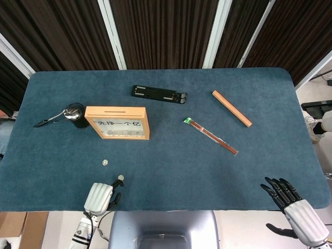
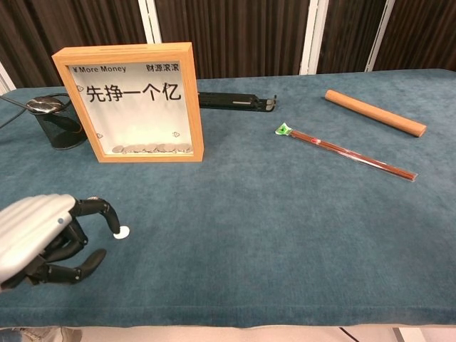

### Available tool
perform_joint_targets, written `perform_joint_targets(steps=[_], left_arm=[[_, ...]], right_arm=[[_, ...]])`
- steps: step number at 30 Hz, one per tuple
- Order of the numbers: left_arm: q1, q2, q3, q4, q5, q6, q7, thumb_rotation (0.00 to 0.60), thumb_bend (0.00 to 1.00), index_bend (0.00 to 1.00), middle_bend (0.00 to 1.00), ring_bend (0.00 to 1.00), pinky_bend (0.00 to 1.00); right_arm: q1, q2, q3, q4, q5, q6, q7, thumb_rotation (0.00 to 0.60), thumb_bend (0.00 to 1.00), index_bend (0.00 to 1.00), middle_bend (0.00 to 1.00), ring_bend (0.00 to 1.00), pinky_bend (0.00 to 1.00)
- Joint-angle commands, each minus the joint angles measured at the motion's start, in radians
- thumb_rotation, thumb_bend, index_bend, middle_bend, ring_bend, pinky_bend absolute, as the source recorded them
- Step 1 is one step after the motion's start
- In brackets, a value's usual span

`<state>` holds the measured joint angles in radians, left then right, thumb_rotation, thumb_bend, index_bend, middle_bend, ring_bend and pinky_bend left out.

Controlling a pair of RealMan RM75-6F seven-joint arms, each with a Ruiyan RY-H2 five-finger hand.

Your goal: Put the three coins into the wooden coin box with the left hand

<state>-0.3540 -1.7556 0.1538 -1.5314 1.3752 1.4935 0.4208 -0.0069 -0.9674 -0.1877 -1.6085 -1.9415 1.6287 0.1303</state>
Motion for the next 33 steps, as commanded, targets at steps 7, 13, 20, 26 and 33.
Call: perform_joint_targets(steps=[7, 13, 20, 26, 33], left_arm=[[0.024, -0.098, -0.068, 0.147, 0.016, -0.033, 0.051, 0.600, 0.41, 0.41, 1.00, 1.00, 1.00], [0.009, -0.130, -0.096, 0.188, 0.030, -0.053, 0.085, 0.600, 0.41, 0.41, 1.00, 1.00, 1.00], [-0.011, -0.176, -0.142, 0.234, 0.011, -0.117, 0.141, 0.600, 0.41, 0.41, 1.00, 1.00, 1.00], [-0.007, -0.178, -0.158, 0.247, 0.011, -0.126, 0.154, 0.600, 0.41, 0.41, 1.00, 1.00, 1.00], [0.006, -0.158, -0.165, 0.253, 0.003, -0.136, 0.159, 0.600, 0.41, 0.43, 1.00, 1.00, 1.00]], right_arm=[[0.002, 0.000, 0.000, 0.000, 0.002, -0.005, 0.000, 0.600, 0.13, 0.00, 0.00, 0.00, 0.00], [0.004, 0.000, 0.002, -0.003, 0.008, -0.012, -0.003, 0.600, 0.13, 0.00, 0.00, 0.00, 0.00], [0.003, 0.001, 0.002, -0.002, 0.010, -0.008, 0.001, 0.600, 0.13, 0.00, 0.00, 0.00, 0.00], [0.001, 0.004, 0.002, 0.000, 0.011, -0.003, 0.007, 0.600, 0.13, 0.00, 0.00, 0.00, 0.00], [-0.004, 0.004, 0.003, 0.004, 0.010, 0.008, 0.010, 0.600, 0.13, 0.00, 0.00, 0.00, 0.00]])
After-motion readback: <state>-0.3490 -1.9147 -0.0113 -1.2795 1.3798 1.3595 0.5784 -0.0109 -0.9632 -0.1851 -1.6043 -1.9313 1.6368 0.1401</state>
